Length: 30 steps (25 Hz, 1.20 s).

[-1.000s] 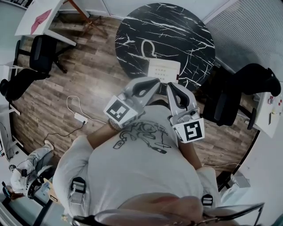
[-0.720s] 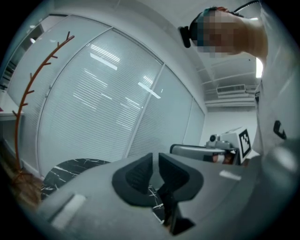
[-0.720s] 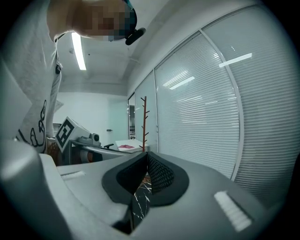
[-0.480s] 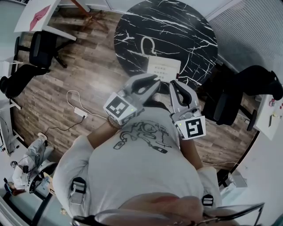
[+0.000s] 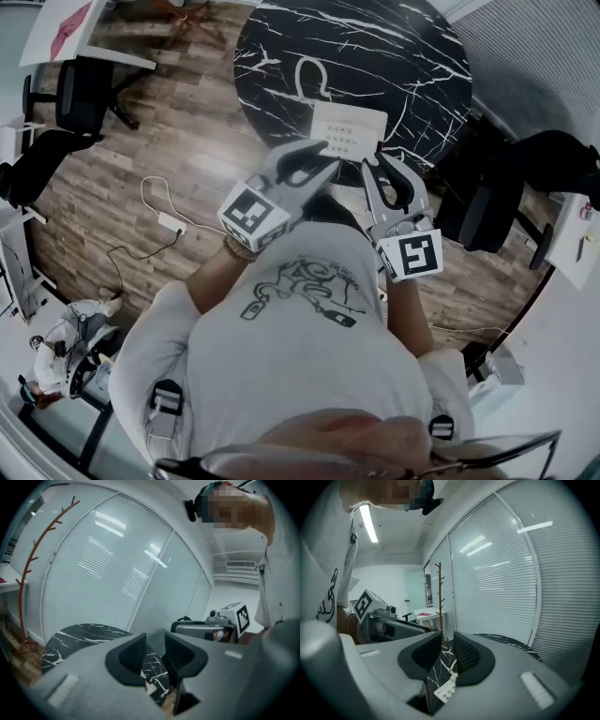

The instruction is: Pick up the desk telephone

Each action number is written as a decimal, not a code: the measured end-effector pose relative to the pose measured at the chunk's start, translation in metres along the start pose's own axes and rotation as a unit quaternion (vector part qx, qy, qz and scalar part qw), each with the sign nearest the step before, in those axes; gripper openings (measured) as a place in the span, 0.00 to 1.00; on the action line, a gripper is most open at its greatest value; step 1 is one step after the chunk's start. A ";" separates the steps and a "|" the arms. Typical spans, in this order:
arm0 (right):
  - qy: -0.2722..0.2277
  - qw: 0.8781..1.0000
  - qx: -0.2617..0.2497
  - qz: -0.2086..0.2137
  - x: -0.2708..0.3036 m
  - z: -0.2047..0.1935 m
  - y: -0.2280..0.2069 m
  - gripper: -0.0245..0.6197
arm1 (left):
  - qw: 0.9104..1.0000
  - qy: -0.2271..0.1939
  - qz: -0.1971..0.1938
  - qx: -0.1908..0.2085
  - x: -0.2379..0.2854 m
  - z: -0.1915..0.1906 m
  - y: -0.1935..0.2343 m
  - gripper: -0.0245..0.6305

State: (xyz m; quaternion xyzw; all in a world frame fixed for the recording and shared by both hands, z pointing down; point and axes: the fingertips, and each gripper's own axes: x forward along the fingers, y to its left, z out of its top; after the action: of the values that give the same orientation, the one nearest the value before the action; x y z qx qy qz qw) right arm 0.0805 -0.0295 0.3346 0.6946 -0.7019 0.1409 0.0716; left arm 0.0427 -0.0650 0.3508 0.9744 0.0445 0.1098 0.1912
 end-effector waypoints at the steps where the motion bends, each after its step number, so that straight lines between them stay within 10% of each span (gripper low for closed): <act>1: 0.006 1.000 -0.001 0.000 0.002 -0.006 -0.004 0.18 | 1.000 0.005 0.003 -0.002 0.003 -0.006 0.005 0.23; 30: 0.158 0.982 0.092 -0.055 0.069 -0.248 -0.094 0.49 | 0.978 0.156 0.065 -0.122 0.068 -0.245 0.140 0.42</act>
State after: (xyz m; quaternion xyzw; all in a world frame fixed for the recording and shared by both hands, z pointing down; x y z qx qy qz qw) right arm 0.1484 -0.0215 0.6000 0.7045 -0.6266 0.3086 0.1255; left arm 0.0587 -0.0963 0.6387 0.9154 -0.0036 0.2774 0.2918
